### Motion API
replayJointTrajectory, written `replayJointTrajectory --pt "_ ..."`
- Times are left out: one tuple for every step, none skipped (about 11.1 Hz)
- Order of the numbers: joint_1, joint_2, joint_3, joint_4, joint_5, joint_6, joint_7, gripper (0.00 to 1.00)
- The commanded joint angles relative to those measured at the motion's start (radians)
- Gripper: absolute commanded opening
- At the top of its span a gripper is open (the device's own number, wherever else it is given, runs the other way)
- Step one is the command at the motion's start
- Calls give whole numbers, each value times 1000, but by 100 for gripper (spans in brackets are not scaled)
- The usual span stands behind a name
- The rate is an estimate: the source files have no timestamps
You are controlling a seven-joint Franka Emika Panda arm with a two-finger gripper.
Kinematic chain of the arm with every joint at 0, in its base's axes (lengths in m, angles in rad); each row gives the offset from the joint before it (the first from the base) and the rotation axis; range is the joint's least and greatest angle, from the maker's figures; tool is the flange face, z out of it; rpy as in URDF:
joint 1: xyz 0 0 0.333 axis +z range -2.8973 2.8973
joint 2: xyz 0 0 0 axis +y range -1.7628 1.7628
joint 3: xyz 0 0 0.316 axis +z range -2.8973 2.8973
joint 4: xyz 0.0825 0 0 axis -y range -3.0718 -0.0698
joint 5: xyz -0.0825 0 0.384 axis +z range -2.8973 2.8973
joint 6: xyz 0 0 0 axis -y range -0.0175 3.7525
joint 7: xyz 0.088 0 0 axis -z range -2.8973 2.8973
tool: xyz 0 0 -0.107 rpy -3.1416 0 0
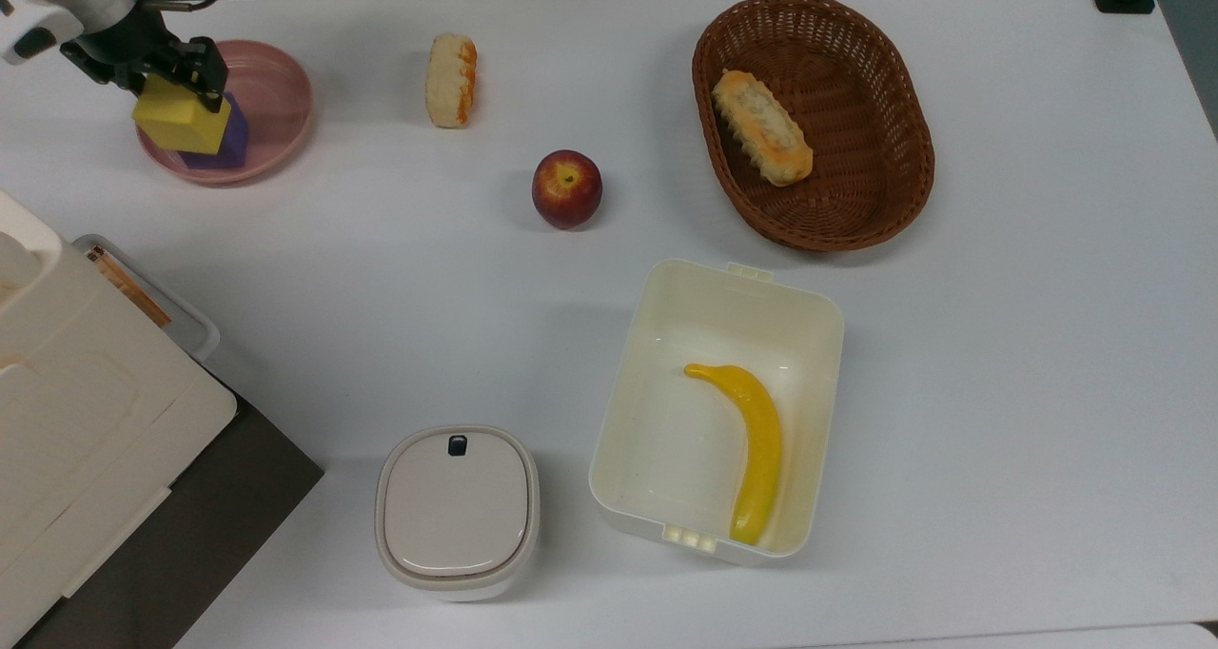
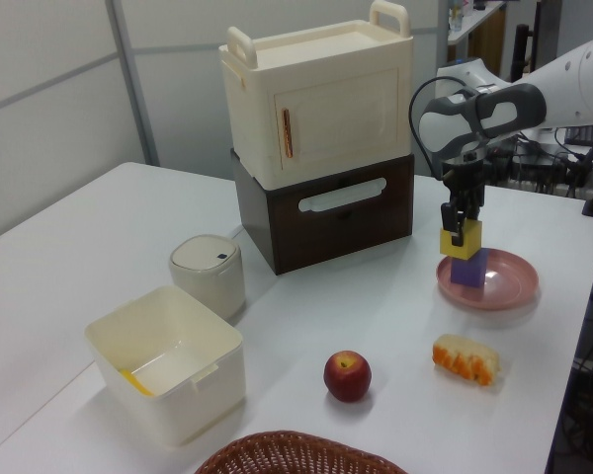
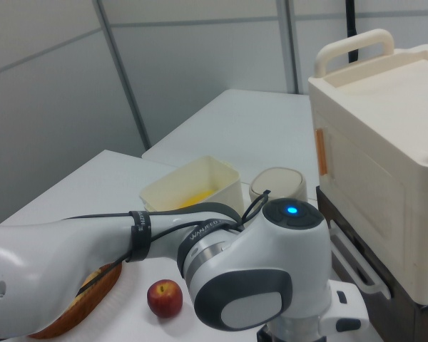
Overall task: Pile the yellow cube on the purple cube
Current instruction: 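Open the gripper and raise it away from the stacked cubes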
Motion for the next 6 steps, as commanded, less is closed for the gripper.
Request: replayJointTrajectory --pt "16 -24 7 22 -17 -34 -8 100" --pt "29 -27 7 61 -17 -96 -8 100" --pt "46 -26 8 119 -15 -170 -6 100" --pt "66 -26 7 179 -14 -242 -6 100" --pt "101 -26 7 228 -14 -302 -6 100" --pt "134 -26 7 244 -15 -316 -3 100"
